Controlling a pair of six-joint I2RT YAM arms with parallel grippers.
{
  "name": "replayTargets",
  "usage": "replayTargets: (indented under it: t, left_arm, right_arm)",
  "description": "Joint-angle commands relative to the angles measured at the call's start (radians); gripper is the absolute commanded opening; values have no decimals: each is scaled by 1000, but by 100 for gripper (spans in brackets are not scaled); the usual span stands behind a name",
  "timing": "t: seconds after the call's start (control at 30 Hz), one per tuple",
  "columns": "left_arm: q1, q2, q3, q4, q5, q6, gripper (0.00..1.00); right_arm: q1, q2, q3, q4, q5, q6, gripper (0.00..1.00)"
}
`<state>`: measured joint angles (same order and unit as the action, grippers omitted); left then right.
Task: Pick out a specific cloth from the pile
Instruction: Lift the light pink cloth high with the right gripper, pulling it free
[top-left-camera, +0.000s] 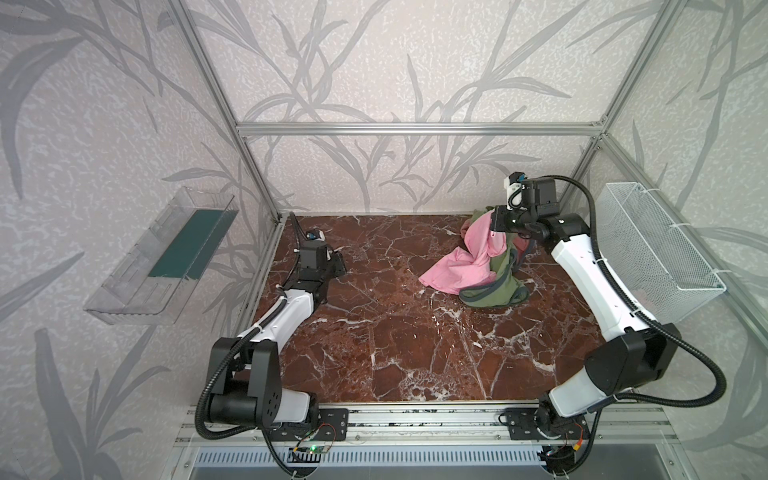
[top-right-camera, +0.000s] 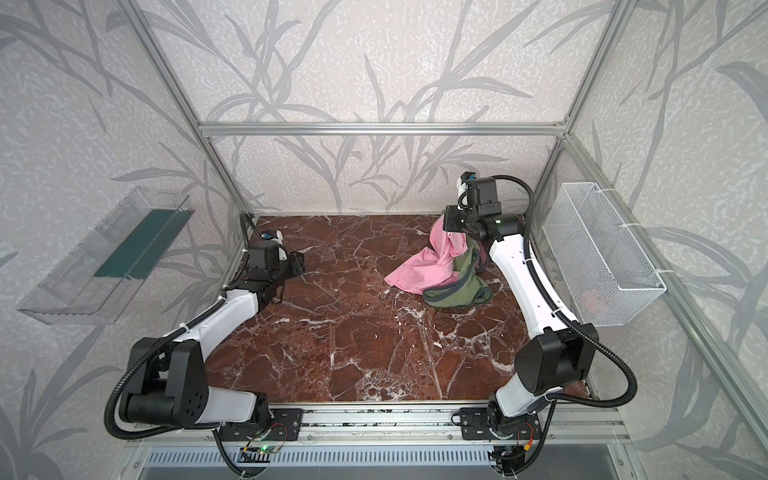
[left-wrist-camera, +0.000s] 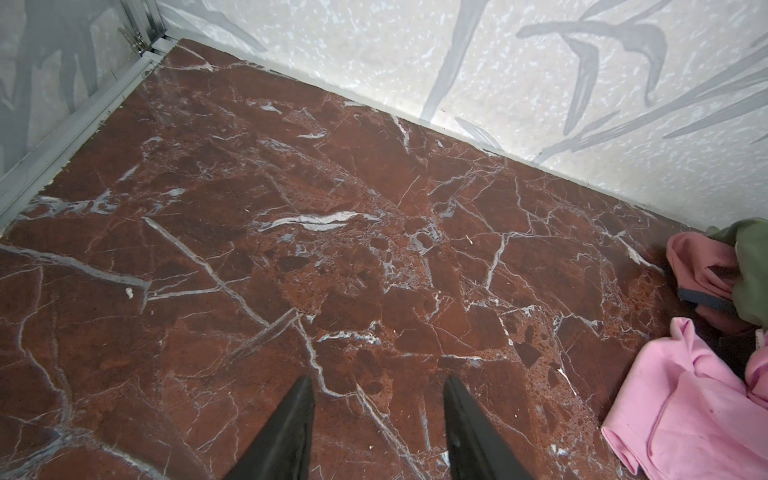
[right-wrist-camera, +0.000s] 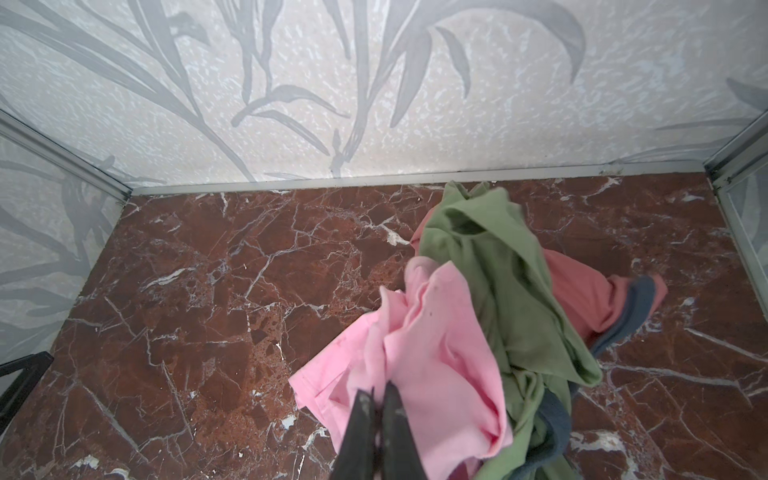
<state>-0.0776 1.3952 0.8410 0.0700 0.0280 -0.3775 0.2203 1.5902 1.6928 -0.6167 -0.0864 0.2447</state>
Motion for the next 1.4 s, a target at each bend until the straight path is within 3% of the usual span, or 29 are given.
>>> replayTargets:
  t: [0.0, 0.53, 0.73, 1.13, 1.37]
  left_arm:
    - [4, -40, 24, -16, 4, -8, 49]
    - [-5, -126, 44, -85, 18, -47, 48]
    - [-16, -148, 91, -149, 22, -47, 46]
    - [-25, -278, 143, -266, 25, -68, 47]
    - [-27, -399, 159, -347, -16, -72, 47]
  right_arm:
    - [0, -59, 70, 20, -40, 9, 0]
    - [1, -48, 328, -28, -204, 40, 0]
    - [5, 0, 502, -37, -371, 92, 0]
    - [110, 188, 917, -104, -597, 167, 0]
    - [203, 249, 1009, -93, -628, 182, 0]
